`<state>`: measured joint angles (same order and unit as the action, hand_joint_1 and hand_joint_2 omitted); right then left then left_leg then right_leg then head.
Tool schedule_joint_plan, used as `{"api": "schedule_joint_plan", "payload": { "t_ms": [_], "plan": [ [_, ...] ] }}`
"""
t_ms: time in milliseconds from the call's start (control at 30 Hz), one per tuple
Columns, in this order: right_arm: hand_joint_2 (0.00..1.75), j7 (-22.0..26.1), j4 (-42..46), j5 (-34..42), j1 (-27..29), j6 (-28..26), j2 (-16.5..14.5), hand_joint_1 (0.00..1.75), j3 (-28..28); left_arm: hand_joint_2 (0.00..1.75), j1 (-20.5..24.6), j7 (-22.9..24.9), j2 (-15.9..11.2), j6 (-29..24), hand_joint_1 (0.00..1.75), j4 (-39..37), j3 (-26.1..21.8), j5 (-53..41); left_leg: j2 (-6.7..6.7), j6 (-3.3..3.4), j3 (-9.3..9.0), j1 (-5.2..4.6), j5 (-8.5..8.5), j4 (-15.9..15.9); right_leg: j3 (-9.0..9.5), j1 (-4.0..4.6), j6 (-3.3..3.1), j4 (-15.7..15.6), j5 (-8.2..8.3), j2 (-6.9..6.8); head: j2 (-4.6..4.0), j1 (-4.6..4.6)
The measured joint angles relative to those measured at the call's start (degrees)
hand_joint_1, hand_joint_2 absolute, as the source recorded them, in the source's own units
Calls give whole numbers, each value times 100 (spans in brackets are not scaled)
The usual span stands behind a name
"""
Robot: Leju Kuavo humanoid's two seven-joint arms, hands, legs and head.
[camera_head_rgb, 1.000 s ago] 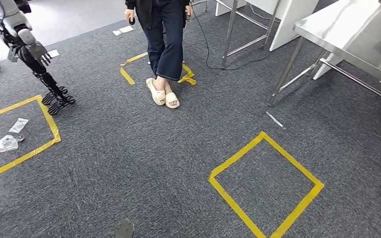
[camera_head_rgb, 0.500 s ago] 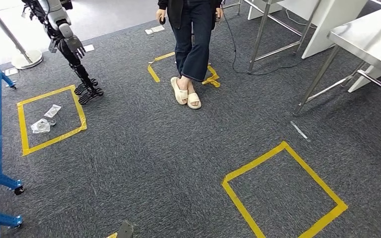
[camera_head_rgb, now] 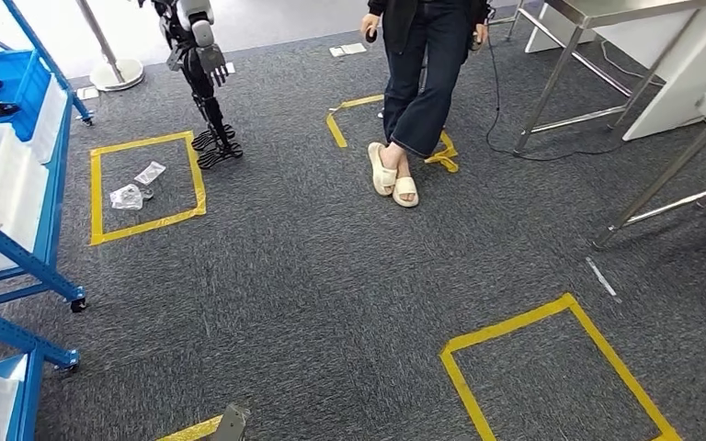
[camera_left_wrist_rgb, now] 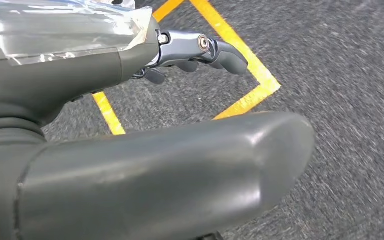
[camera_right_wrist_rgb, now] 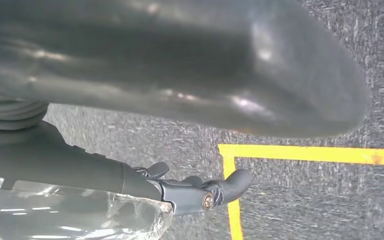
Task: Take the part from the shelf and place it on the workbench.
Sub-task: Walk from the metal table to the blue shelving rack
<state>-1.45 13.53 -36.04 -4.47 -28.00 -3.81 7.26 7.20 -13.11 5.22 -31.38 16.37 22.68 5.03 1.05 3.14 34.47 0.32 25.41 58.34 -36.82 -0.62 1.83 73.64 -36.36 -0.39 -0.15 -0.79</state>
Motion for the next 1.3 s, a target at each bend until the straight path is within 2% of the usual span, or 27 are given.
{"api": "schedule_joint_plan", "payload": {
  "t_ms": [33, 67, 133, 167, 200, 233, 300, 367, 433, 467, 500, 533, 567, 633, 700, 733, 800, 833, 900, 967, 1000, 1033, 1067, 1100, 1167, 1233, 1300],
  "plan": [
    [0, 2, 0, -2, 4, -4, 1, 0, 1, 0, -8, 0, -2, -2, 0, 0, -4, 1, 69, -1, 4, -3, -6, 1, -30, -5, 32, 37, 28, 11, 0, -2],
    [0, 2, 0, -4, 3, -9, 1, 0, 1, 0, -14, -1, -4, -3, 0, 0, -9, 1, 135, -8, 4, -2, -13, 3, 50, -15, 78, -153, 142, 25, 0, -1],
    [0, 3, 0, -14, -10, -19, 1, 0, 2, 0, -17, -6, -3, -5, 0, 0, -20, 2, 255, -39, 3, -3, -28, 8, 413, -41, 159, -961, 473, 143, 0, -4],
    [0, 3, 0, -16, -18, -21, -1, 0, 1, 0, -16, -10, -2, -7, 0, 0, -26, 5, 306, -63, 8, -11, -35, 14, 562, -45, 164, -1301, 601, 208, 0, -2],
    [0, 4, 0, -17, -22, -21, -2, 0, 1, 0, -17, -15, 0, -10, 0, 0, -32, 9, 348, -92, 17, -18, -45, 16, 651, -40, 148, -1511, 677, 256, 0, 3],
    [0, 4, 0, -18, -24, -21, -4, 0, 0, 0, -21, -20, 1, -14, 0, 0, -38, 13, 383, -126, 26, -23, -58, 11, 680, -23, 114, -1583, 703, 269, 0, 5],
    [0, 6, 0, -19, -34, -21, -10, 0, 1, 0, -37, -28, -3, -21, 0, -1, -49, 19, 414, -194, 49, -10, -79, -1, 695, -23, 28, -1599, 748, 190, 0, 11],
    [0, 8, 1, -19, -49, -22, -11, 0, 2, 0, -45, -31, -7, -22, 0, -2, -54, 22, 239, -245, 148, -8, 67, 187, 705, -55, -63, -1631, 794, 108, 0, 29],
    [0, 10, 2, -18, -42, -23, -9, 0, 2, 0, -41, -33, -8, -22, 0, -2, -56, 25, 21, -279, 430, -8, 442, 817, 700, -51, -125, -1643, 803, 5, 0, 50],
    [0, 10, 2, -16, -35, -24, -9, 0, 2, 0, -41, -34, -8, -22, 0, -2, -56, 26, -15, -297, 606, 1, 620, 1210, 697, -41, -141, -1642, 798, -57, 0, 57],
    [0, 9, 2, -15, -31, -24, -9, 0, 2, 0, -47, -35, -8, -22, 0, -2, -56, 26, -27, -311, 736, 10, 718, 1502, 696, -32, -145, -1642, 795, -116, 0, 55],
    [0, 9, 2, -12, -32, -24, -8, 0, 2, 0, -55, -35, -9, -22, 0, -2, -56, 26, -39, -322, 781, 19, 716, 1614, 695, -27, -148, -1640, 792, -171, 0, 57],
    [0, 9, 2, -10, -36, -24, -9, 0, 2, 0, -60, -35, -10, -22, 0, -2, -57, 26, -61, -327, 708, 29, 607, 1489, 699, -26, -149, -1640, 789, -218, 0, 58],
    [0, 10, 2, -6, -46, -24, -13, 0, 2, 0, -56, -35, -15, -22, 0, -2, -58, 26, -223, -322, 302, 38, 273, 738, 716, -20, -136, -1634, 770, -299, 0, 61],
    [0, 13, 2, 0, -50, -25, -16, 0, 2, 0, -37, -37, -14, -22, 0, -1, -60, 25, -368, -282, -8, 16, 96, 143, 721, 25, -92, -1619, 739, -365, 0, 50],
    [0, 16, 2, 10, -52, -26, -16, 0, 2, 0, -31, -38, -14, -22, 0, -1, -61, 22, -385, -252, -48, -6, 96, 50, 722, 44, -67, -1618, 729, -400, 0, 40],
    [0, 27, 5, 36, -61, -29, -19, 0, 2, 0, -31, -40, -18, -22, 0, 0, -64, 18, -289, -174, -39, -28, 74, 23, 726, 51, -12, -1621, 716, -469, 0, 30],
    [0, 35, 9, 48, -65, -31, -20, 0, 2, 0, -31, -39, -20, -23, 0, 0, -68, 16, -245, -134, -44, -27, 56, -1, 713, 39, 14, -1586, 687, -444, 0, 30],
    [0, 50, 16, 66, -70, -34, -24, 0, 3, 0, -18, -39, -18, -26, 0, 0, -75, 8, -166, -53, -58, -1, 15, -43, 544, 23, 25, -1216, 484, -253, 0, 20],
    [0, 57, 15, 80, -62, -36, -25, 0, 5, 0, -8, -39, -6, -27, 0, 0, -78, -2, -78, -14, -43, 0, -1, -44, 180, 5, -5, -446, 168, -50, 0, 9],
    [0, 57, 15, 86, -52, -36, -25, 0, 6, 0, -9, -38, -1, -27, 0, 0, -78, -5, -26, -8, -36, -1, -5, -43, 1, 1, 0, -94, 59, -11, 0, 7],
    [0, 56, 15, 89, -42, -37, -23, 0, 8, 0, -14, -36, 2, -27, 0, 0, -79, -5, 25, -8, -34, -1, -7, -41, -97, -4, 26, 82, 34, 3, 0, 7],
    [0, 56, 15, 91, -36, -38, -21, 0, 9, 0, -19, -34, 2, -27, 0, 0, -79, -4, 74, -10, -36, 1, -9, -39, -79, -14, 72, 14, 109, 10, 0, 7],
    [0, 55, 15, 91, -36, -38, -16, 0, 10, 0, -20, -33, 2, -27, 0, 0, -80, -5, 121, -16, -42, 5, -12, -37, 44, -30, 127, -271, 258, 20, 0, 7],
    [0, 55, 15, 80, -48, -40, -8, 0, 10, 0, -17, -32, 3, -25, 0, 0, -80, -7, 202, -52, -51, 1, -13, -27, 424, -59, 209, -1109, 603, 102, 0, 4],
    [0, 54, 15, 65, -57, -42, -9, 0, 10, 0, -16, -32, 1, -22, 0, 0, -80, -8, 255, -113, -38, -18, -20, -21, 616, -56, 179, -1547, 763, 168, 0, 14],
    [0, 50, 15, 58, -58, -43, -10, 0, 10, 0, -24, -31, -3, -21, 0, 0, -80, -9, 286, -176, -20, -17, -47, -39, 624, -34, 91, -1579, 796, 146, 0, 27]
  ]
}}
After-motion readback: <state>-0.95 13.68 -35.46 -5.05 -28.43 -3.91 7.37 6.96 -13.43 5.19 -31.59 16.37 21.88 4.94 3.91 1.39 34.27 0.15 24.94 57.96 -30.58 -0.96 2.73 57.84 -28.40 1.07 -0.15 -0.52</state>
